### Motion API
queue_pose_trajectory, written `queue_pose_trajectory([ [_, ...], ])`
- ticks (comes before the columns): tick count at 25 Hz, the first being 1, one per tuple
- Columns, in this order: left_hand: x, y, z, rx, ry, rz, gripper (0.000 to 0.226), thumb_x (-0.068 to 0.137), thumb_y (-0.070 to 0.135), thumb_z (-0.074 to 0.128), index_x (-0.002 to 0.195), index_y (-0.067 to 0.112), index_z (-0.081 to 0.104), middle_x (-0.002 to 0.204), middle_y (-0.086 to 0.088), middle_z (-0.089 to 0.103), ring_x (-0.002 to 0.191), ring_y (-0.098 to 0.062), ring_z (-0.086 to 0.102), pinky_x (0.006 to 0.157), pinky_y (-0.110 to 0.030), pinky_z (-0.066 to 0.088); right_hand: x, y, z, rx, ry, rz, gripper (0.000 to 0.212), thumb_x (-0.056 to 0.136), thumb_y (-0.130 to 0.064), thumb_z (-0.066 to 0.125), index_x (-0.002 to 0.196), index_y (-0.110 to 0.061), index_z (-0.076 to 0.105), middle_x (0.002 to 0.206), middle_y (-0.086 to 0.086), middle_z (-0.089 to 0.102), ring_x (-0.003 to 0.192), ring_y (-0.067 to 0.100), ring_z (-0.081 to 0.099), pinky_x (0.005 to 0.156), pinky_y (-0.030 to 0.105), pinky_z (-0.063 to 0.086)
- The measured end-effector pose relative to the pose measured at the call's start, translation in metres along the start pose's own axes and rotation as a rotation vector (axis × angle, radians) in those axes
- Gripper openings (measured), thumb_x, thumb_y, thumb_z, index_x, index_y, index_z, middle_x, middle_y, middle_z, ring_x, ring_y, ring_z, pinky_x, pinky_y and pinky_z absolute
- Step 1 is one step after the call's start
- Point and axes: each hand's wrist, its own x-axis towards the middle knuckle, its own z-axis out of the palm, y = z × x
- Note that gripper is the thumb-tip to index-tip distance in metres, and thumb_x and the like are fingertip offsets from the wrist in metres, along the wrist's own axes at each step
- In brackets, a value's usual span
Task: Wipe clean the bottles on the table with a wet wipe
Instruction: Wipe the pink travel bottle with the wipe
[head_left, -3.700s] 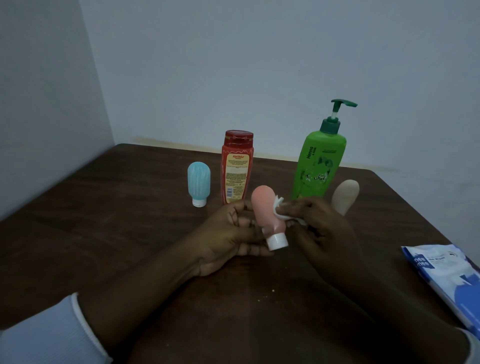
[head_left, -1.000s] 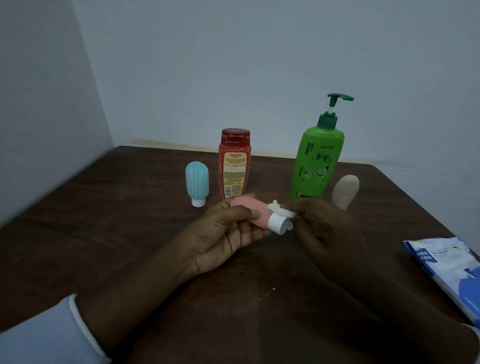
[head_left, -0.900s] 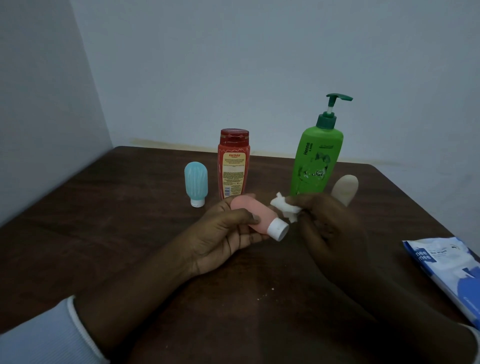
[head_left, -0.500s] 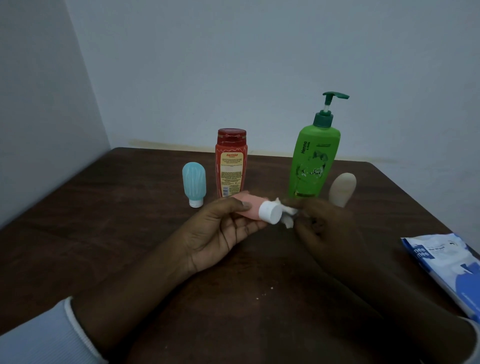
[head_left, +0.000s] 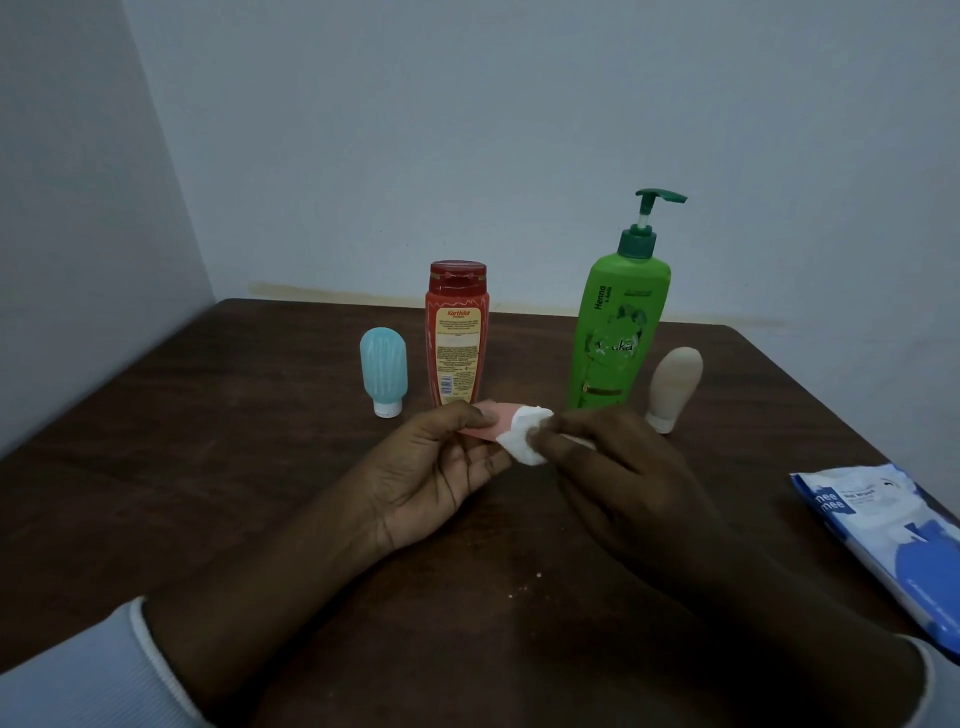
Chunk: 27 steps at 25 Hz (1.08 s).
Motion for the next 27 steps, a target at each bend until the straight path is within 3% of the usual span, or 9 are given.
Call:
queue_pose_trajectory([
  [4, 0.002, 0.002, -0.001, -0.032, 0.013, 0.045, 0.052, 0.079, -0.005, 0.058, 0.131, -0.002, 0.052, 0.123, -0.035, 0.068, 0.116, -0.045, 0.069, 0.090, -0.051, 0.058, 0.002, 0.009, 0.003, 0.032, 0.031, 0.121, 0.027, 0.091, -0.002, 0.067, 0.118, 0.000, 0.070, 0.110, 0.014, 0.067, 0.097, 0.026, 0.064, 0.080, 0.040, 0.052],
  [7, 0.000, 0.002, -0.001, -0.008, 0.009, 0.028, 0.049, 0.078, -0.004, 0.059, 0.127, -0.003, 0.055, 0.120, -0.034, 0.070, 0.109, -0.041, 0.072, 0.090, -0.049, 0.058, -0.002, 0.005, 0.001, 0.027, -0.025, 0.014, 0.027, 0.091, -0.005, 0.067, 0.118, -0.001, 0.070, 0.113, 0.014, 0.068, 0.100, 0.024, 0.064, 0.083, 0.034, 0.053],
  [12, 0.002, 0.002, -0.002, -0.005, 0.013, 0.044, 0.051, 0.079, -0.005, 0.057, 0.130, -0.002, 0.052, 0.120, -0.034, 0.070, 0.110, -0.042, 0.071, 0.089, -0.049, 0.059, 0.002, 0.012, 0.003, 0.050, 0.018, 0.110, 0.027, 0.088, -0.002, 0.069, 0.114, -0.001, 0.071, 0.109, 0.013, 0.068, 0.097, 0.025, 0.064, 0.080, 0.039, 0.053],
  [15, 0.004, 0.000, -0.004, 0.031, -0.003, 0.033, 0.050, 0.081, -0.003, 0.056, 0.131, 0.000, 0.052, 0.123, -0.030, 0.071, 0.114, -0.039, 0.071, 0.092, -0.049, 0.058, 0.000, 0.006, 0.000, 0.107, -0.021, 0.009, 0.027, 0.088, -0.003, 0.070, 0.115, -0.002, 0.071, 0.109, 0.012, 0.068, 0.098, 0.021, 0.064, 0.083, 0.032, 0.052],
  [17, 0.005, -0.001, -0.005, 0.095, -0.012, 0.054, 0.056, 0.079, -0.004, 0.057, 0.135, 0.002, 0.051, 0.126, -0.028, 0.070, 0.112, -0.038, 0.073, 0.091, -0.047, 0.061, 0.001, 0.001, -0.004, 0.148, 0.067, -0.002, 0.025, 0.089, -0.001, 0.069, 0.114, 0.000, 0.071, 0.111, 0.013, 0.068, 0.101, 0.021, 0.064, 0.087, 0.031, 0.052],
  [20, 0.005, -0.003, -0.007, 0.291, -0.034, 0.119, 0.066, 0.077, -0.005, 0.063, 0.139, 0.016, 0.052, 0.126, -0.019, 0.072, 0.108, -0.033, 0.075, 0.090, -0.046, 0.063, 0.003, 0.008, -0.006, 0.173, 0.186, 0.140, 0.025, 0.091, 0.001, 0.063, 0.115, 0.002, 0.070, 0.115, 0.014, 0.065, 0.106, 0.026, 0.063, 0.088, 0.040, 0.052],
  [24, 0.001, -0.014, -0.006, 0.554, -0.174, 0.187, 0.064, 0.080, -0.001, 0.066, 0.140, 0.020, 0.055, 0.129, -0.008, 0.073, 0.123, -0.025, 0.068, 0.104, -0.044, 0.056, 0.003, 0.015, 0.004, 0.131, 0.057, 0.164, 0.031, 0.088, 0.005, 0.064, 0.118, -0.002, 0.070, 0.117, 0.011, 0.064, 0.108, 0.024, 0.061, 0.089, 0.038, 0.051],
  [27, 0.002, -0.013, -0.007, 0.635, -0.127, 0.277, 0.059, 0.081, -0.001, 0.067, 0.134, 0.024, 0.057, 0.127, 0.000, 0.075, 0.121, -0.017, 0.069, 0.102, -0.037, 0.057, 0.004, 0.016, -0.001, 0.227, -0.167, 0.120, 0.023, 0.089, -0.007, 0.063, 0.110, -0.010, 0.071, 0.109, 0.002, 0.065, 0.098, 0.011, 0.059, 0.082, 0.026, 0.050],
])
